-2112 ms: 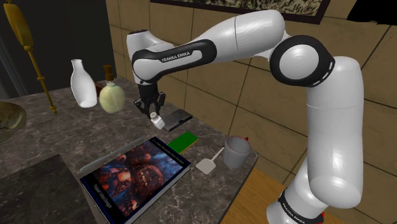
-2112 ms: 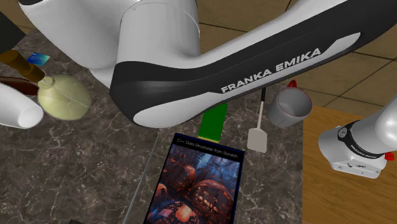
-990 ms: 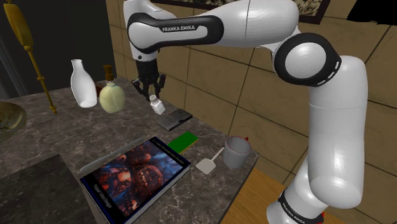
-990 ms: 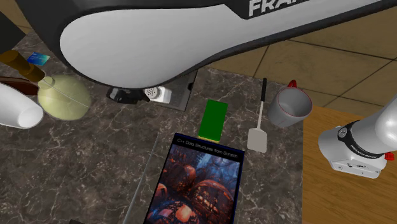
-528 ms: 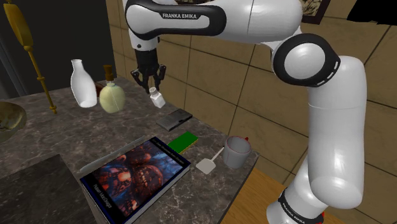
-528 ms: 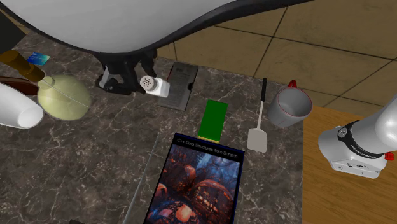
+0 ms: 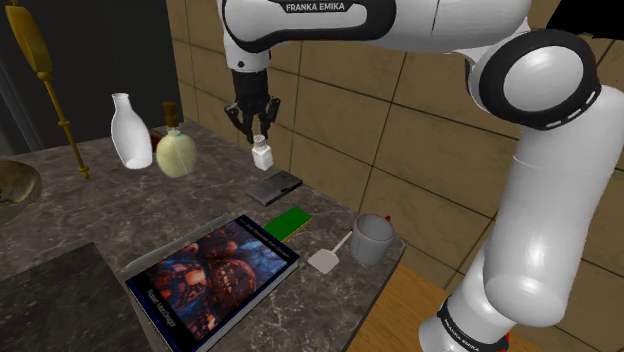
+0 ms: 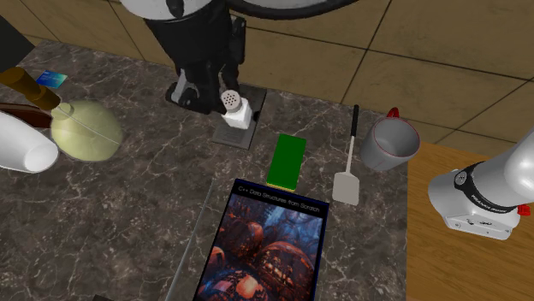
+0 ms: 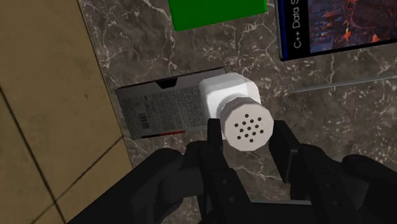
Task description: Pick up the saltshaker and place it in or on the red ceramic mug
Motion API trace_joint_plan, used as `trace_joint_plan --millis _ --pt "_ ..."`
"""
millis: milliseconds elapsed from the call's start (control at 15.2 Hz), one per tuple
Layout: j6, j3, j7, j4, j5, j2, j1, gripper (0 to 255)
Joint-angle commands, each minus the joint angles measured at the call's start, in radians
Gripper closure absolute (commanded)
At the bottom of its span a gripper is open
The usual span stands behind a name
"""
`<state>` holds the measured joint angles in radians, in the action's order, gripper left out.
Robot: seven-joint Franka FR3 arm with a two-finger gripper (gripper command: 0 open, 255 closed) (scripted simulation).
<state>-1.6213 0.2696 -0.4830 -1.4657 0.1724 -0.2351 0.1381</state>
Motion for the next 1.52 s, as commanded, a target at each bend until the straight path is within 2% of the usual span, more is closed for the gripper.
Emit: trace_joint_plan --millis 0,330,726,1452 --pt "-0.027 -0.002 0.016 -0.114 -0.023 0.093 -0.02 255" --pt "-0.066 -0.022 0.069 -0.357 -0.075 0.31 -0.05 255" --pt "-0.065 -0.064 0.139 -0.587 -0.117 0.553 -0.061 255" --pt "0.056 -0.164 0.26 -0.886 -0.12 0.984 -0.058 255"
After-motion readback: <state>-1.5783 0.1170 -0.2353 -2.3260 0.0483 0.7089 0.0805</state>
